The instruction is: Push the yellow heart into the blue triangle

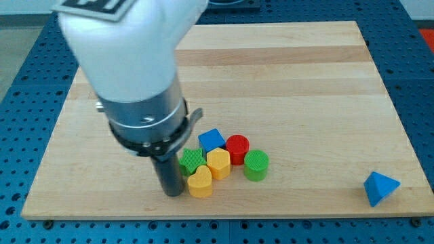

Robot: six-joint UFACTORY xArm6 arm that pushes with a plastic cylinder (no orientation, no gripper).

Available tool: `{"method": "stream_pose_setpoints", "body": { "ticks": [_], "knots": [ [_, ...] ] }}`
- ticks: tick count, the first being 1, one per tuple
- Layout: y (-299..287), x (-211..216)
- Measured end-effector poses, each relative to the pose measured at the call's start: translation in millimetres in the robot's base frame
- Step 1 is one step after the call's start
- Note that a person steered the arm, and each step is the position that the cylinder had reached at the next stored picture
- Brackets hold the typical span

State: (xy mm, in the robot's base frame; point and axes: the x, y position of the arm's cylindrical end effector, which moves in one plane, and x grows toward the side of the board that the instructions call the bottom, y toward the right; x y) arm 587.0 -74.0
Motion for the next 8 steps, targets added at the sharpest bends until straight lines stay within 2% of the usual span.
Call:
{"method": "stream_pose_setpoints", "body": {
  "ticks": [3,4,5,8],
  "knots": [
    [62,0],
    [60,3],
    [42,27],
    [102,-9]
  ]
}}
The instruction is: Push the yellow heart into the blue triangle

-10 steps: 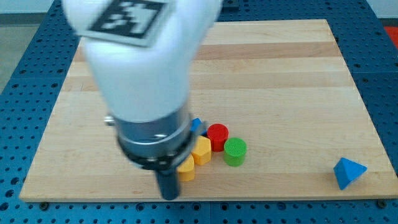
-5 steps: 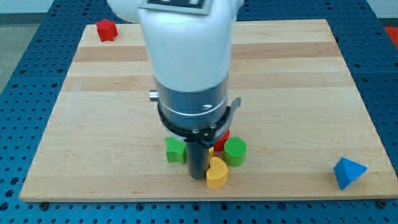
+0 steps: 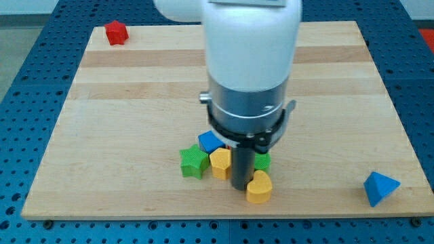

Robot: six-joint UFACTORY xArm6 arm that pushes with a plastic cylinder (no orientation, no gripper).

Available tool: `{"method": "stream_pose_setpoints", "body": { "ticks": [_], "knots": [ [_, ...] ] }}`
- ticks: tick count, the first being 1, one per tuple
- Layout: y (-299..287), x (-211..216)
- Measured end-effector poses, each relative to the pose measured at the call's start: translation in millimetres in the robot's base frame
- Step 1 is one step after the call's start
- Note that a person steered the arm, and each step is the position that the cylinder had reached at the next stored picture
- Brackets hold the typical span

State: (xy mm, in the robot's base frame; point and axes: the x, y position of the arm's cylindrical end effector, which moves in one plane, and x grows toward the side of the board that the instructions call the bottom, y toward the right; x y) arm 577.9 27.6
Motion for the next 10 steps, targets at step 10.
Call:
{"method": "stream_pose_setpoints", "body": {
  "ticks": [10],
  "knots": [
    [109,17]
  ]
}}
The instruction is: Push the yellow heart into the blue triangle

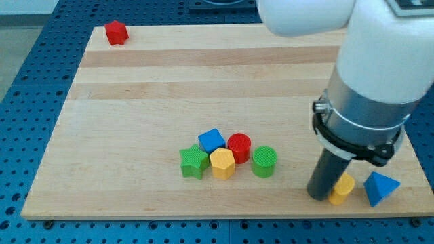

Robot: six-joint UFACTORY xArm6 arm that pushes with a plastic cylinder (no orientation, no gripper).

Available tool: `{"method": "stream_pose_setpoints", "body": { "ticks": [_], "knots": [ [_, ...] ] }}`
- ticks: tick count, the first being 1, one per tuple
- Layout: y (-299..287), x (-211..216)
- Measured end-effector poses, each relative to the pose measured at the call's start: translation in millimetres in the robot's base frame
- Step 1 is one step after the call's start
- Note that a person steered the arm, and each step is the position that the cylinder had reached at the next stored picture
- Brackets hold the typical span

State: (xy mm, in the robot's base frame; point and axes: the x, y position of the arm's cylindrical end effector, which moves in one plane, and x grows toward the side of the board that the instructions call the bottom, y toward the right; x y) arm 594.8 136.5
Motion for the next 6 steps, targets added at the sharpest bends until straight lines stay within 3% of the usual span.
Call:
{"method": "stream_pose_setpoints", "body": {
  "ticks": [6],
  "knots": [
    [57,-22]
  ]
}}
